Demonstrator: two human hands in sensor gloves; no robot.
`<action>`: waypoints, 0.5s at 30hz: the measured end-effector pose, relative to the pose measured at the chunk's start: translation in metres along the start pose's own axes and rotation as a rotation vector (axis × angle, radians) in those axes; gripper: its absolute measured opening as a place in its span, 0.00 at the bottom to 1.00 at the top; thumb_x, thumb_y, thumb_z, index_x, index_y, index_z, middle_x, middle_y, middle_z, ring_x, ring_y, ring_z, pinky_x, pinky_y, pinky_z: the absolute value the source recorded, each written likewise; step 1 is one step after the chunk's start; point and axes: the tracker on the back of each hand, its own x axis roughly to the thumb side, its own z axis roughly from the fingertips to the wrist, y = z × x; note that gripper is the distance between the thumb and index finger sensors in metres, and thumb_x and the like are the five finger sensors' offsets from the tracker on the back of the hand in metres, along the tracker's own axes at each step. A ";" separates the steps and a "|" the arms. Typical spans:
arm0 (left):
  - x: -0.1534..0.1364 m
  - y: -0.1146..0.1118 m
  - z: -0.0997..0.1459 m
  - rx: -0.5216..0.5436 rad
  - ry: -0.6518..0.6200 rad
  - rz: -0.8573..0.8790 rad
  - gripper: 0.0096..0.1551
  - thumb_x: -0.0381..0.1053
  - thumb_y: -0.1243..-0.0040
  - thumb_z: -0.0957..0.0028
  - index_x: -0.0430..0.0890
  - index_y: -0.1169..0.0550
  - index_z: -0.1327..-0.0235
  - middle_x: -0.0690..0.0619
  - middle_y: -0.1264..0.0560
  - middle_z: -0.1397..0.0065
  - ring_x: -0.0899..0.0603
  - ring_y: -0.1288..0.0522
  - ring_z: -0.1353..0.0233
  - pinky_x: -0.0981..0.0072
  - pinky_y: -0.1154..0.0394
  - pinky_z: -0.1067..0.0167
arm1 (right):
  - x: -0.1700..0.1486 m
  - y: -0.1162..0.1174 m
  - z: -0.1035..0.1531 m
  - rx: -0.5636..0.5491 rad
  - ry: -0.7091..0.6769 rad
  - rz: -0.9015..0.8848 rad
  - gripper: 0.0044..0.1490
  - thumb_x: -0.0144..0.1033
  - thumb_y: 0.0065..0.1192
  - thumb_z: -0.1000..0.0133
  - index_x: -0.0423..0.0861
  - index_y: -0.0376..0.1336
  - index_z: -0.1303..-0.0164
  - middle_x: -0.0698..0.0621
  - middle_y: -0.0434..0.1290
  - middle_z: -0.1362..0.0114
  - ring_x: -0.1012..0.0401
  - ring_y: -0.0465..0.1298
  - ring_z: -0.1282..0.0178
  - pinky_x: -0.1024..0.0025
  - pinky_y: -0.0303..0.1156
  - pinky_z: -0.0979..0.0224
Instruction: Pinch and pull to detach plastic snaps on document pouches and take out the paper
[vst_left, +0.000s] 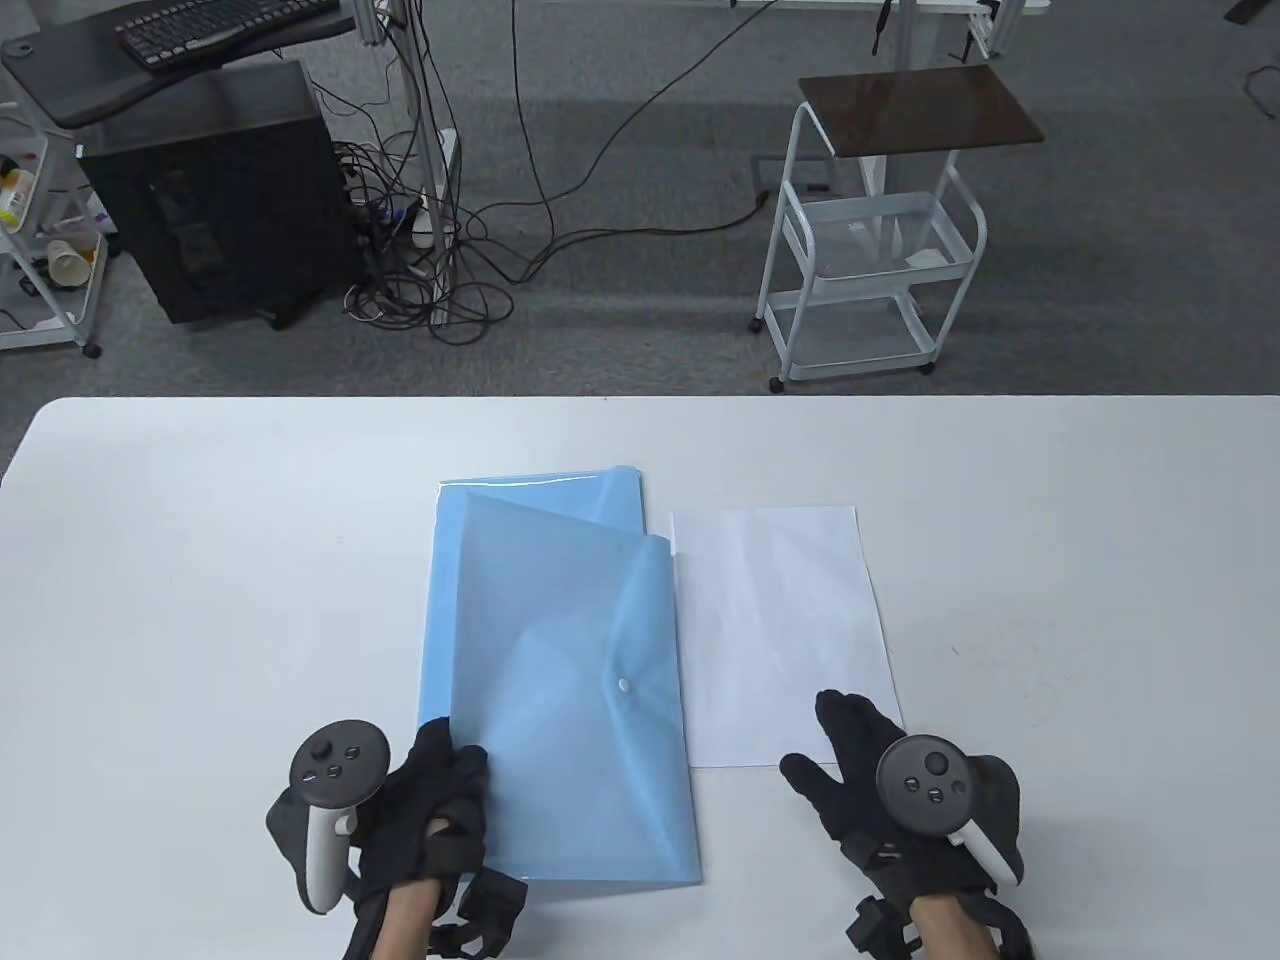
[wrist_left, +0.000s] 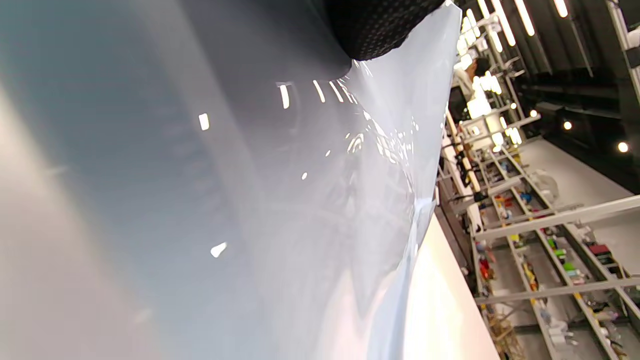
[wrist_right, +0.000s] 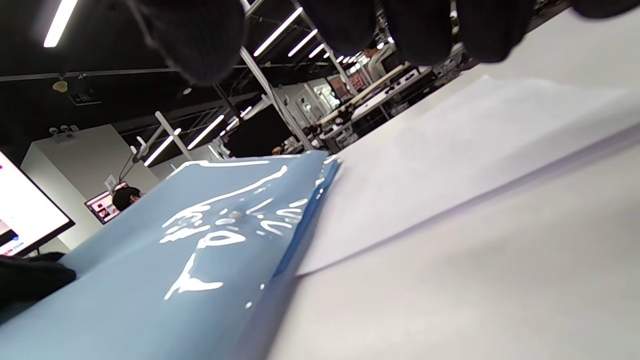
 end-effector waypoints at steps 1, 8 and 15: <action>-0.002 -0.001 -0.001 -0.004 0.005 0.004 0.27 0.45 0.46 0.38 0.41 0.35 0.26 0.52 0.19 0.39 0.47 0.12 0.59 0.62 0.15 0.61 | 0.000 0.000 0.000 0.001 -0.001 0.001 0.53 0.60 0.55 0.41 0.35 0.52 0.17 0.24 0.57 0.15 0.24 0.61 0.24 0.18 0.57 0.36; -0.016 -0.004 -0.008 -0.040 0.052 0.009 0.27 0.45 0.46 0.38 0.41 0.35 0.27 0.52 0.19 0.39 0.46 0.12 0.57 0.60 0.15 0.60 | 0.003 0.006 -0.001 0.019 0.005 0.022 0.53 0.60 0.55 0.41 0.35 0.52 0.17 0.24 0.57 0.15 0.25 0.61 0.24 0.18 0.57 0.36; -0.029 -0.006 -0.015 -0.062 0.121 -0.009 0.27 0.44 0.46 0.38 0.40 0.35 0.27 0.50 0.19 0.37 0.44 0.12 0.53 0.56 0.15 0.56 | 0.006 0.013 -0.002 0.040 0.009 0.052 0.53 0.60 0.55 0.41 0.35 0.52 0.17 0.24 0.57 0.15 0.24 0.60 0.24 0.18 0.57 0.36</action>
